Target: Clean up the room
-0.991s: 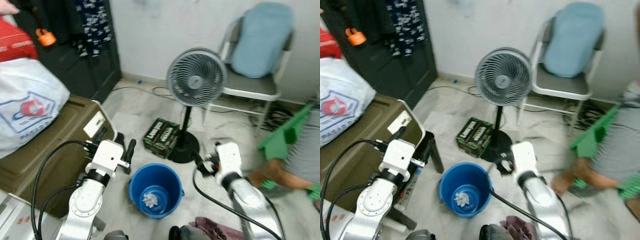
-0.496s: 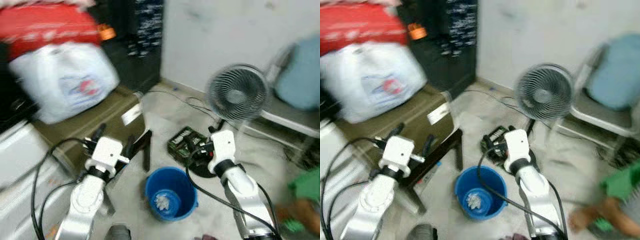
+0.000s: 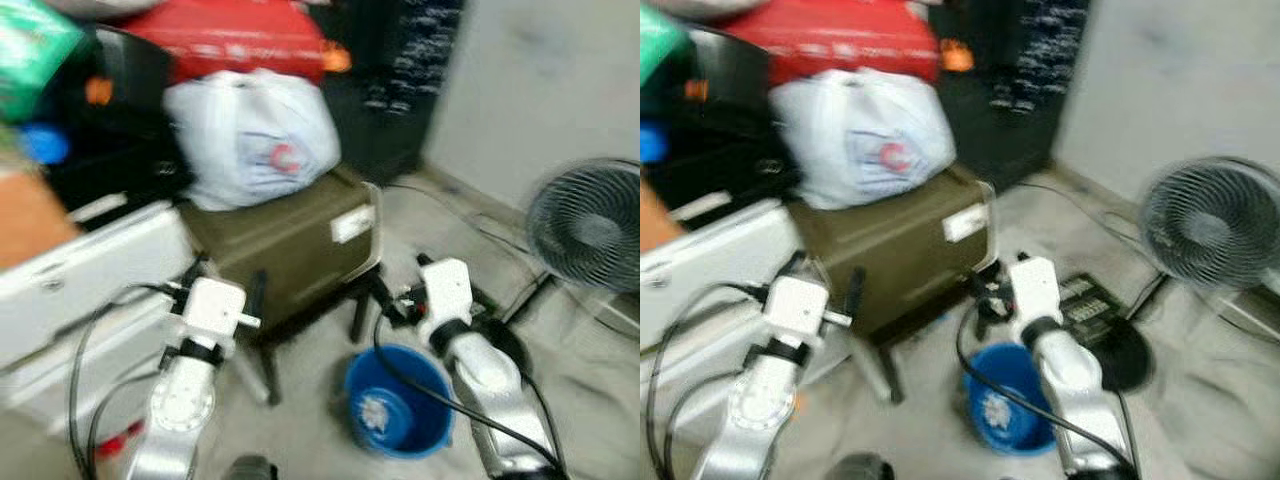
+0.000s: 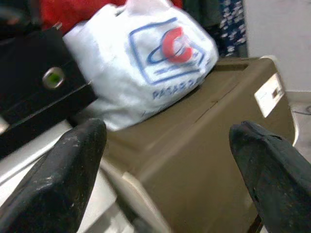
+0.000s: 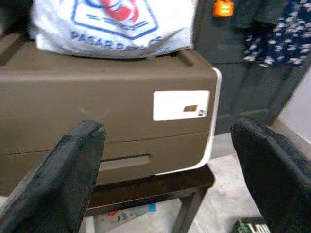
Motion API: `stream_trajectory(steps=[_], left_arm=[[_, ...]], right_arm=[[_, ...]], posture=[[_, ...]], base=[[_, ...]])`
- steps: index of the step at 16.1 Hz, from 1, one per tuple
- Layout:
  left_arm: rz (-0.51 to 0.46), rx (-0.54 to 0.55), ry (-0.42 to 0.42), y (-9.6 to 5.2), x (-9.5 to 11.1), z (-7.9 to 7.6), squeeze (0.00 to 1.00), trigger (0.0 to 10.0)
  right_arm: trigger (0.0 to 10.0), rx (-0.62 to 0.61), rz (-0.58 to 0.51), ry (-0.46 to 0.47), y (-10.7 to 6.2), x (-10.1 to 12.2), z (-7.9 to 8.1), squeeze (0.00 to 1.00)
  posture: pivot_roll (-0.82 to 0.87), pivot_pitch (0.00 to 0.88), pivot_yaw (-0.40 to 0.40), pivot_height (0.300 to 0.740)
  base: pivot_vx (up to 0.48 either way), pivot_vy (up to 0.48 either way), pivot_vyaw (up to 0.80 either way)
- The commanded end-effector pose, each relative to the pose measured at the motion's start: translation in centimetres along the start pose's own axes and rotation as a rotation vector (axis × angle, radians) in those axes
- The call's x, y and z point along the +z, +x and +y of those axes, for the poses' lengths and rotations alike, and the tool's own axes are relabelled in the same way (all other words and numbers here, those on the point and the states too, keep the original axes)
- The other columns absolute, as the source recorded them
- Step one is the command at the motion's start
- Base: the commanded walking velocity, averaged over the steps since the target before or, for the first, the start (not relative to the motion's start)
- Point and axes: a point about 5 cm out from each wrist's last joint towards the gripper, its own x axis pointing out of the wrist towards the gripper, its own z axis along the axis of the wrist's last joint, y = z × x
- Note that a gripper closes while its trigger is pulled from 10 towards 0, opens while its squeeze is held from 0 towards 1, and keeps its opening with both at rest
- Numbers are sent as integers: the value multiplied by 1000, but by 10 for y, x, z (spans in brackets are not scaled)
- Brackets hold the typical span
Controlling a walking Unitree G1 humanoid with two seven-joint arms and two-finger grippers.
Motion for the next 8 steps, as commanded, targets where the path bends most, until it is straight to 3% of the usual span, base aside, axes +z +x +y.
stream_trajectory(steps=[1,5,8], left_arm=[[12,16,14,-1,-2,4,0,10000],[28,86,3,4,-3,15,0,10000],[35,64,-1,2,-4,13,0,10000]], right_arm=[[10000,-2,-9,5,2,3,0,0],[10000,-14,-32,3,13,9,1,0],[10000,12,-39,2,17,10,6,0]], posture=[[-11,0,-28,740],[8,0,-39,740],[21,0,-46,740]], base=[[0,0,800],[0,0,800],[0,0,800]])
